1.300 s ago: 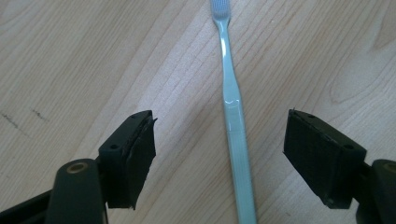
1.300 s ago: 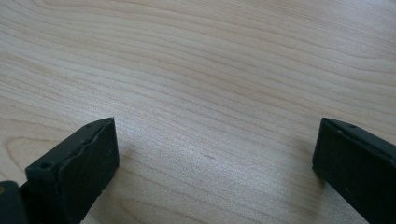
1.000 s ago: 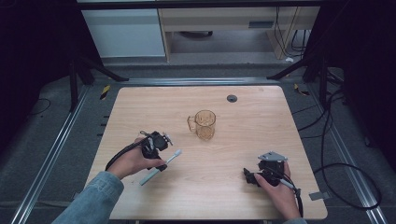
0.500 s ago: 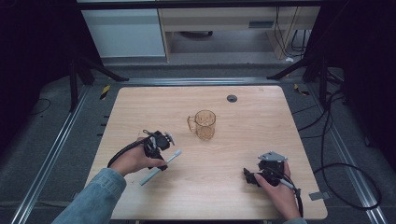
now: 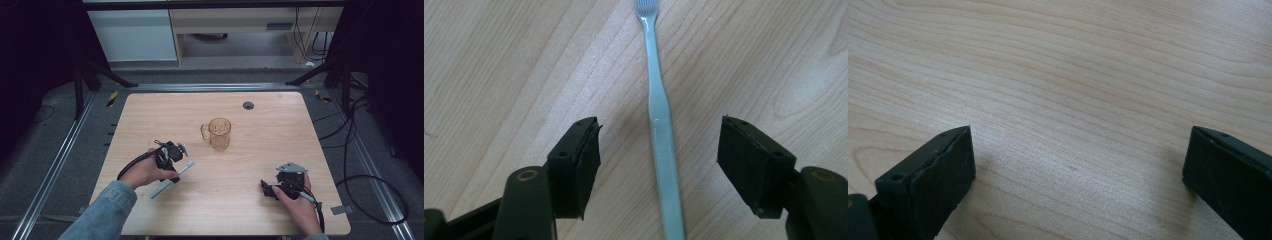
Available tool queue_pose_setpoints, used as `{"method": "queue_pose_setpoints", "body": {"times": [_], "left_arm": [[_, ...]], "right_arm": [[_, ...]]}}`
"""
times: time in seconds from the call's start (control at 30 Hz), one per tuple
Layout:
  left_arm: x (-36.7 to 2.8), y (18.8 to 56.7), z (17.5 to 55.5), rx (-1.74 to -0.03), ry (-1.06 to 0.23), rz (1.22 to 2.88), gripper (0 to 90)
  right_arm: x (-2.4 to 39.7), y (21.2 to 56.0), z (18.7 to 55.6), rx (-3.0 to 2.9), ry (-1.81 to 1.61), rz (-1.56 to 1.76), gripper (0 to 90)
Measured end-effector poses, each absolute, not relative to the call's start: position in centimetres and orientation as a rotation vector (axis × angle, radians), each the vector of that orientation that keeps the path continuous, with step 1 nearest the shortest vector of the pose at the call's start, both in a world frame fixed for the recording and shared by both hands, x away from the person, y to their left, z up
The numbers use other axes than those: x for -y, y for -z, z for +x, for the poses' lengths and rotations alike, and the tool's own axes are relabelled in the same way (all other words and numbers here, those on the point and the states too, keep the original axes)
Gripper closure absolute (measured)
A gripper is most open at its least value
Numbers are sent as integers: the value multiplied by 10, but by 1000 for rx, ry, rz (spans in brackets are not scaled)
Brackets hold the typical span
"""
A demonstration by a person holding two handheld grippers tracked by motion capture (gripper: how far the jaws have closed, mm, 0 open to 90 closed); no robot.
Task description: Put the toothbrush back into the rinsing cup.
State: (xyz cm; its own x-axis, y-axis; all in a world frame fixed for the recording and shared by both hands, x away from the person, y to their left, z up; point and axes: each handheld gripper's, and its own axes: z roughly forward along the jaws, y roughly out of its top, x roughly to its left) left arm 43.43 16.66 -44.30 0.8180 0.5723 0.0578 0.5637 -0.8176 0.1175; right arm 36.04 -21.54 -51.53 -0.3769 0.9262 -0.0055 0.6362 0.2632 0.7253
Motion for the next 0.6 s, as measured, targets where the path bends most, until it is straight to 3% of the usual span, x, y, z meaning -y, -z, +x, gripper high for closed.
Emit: {"method": "queue_pose_setpoints", "body": {"times": [0.6], "left_arm": [[-166, 446, 439, -936, -83, 2894, 486]], "right_arm": [[215, 515, 360, -2107, -901, 1416, 8]]}}
